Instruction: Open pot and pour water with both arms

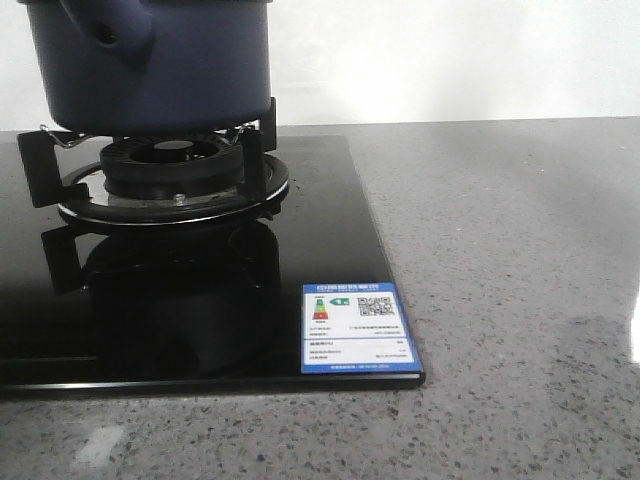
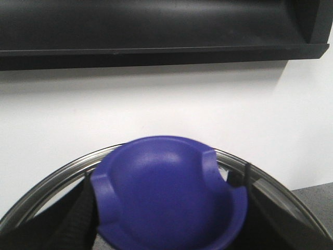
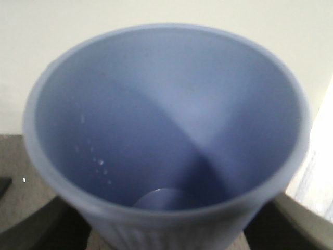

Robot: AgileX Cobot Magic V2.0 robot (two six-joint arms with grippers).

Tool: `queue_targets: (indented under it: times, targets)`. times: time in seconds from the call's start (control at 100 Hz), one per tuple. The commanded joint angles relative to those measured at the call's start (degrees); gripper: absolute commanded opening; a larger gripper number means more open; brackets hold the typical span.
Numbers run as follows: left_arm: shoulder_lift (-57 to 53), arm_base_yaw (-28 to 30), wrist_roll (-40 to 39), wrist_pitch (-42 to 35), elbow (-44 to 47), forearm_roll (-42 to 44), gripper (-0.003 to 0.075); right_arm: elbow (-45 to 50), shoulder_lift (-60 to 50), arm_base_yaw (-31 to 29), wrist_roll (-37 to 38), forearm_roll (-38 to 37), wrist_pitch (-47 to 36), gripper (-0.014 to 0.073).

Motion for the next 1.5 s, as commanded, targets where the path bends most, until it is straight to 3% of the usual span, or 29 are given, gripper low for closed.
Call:
queue_targets:
  times: [0.0,0.33,0.74,0.93,1.49]
  targets:
    - [-1.55,0.01,-0.16,-5.90,-2.20,-0.31,0.0407,3.26,-2.45,-3.05,0.26,-0.70,-9.50,0.0320]
    - [-1.55,0.01,-0.16,-5.90,-2.20,-0.31,0.0407,13.19,0.64,-8.32,0.16,-0.15,-22.17,0.0320]
    - [-1.55,0.01,-0.16,-5.90,-2.20,-0.31,0.0407,14.15,9.74,-8.76,-9.74,0.47,-31.46,0.0318]
    - [-1.55,0.01,-0.16,-5.90,-2.20,-0.31,0.0407,14.15,12.09,-8.76,-12.25,3.75,-32.23,0.0318]
    - [-1.55,0.01,-0.16,-5.90,-2.20,-0.31,0.0407,14.15,12.45,-8.76,-12.37,1.56,-27.03,0.0321]
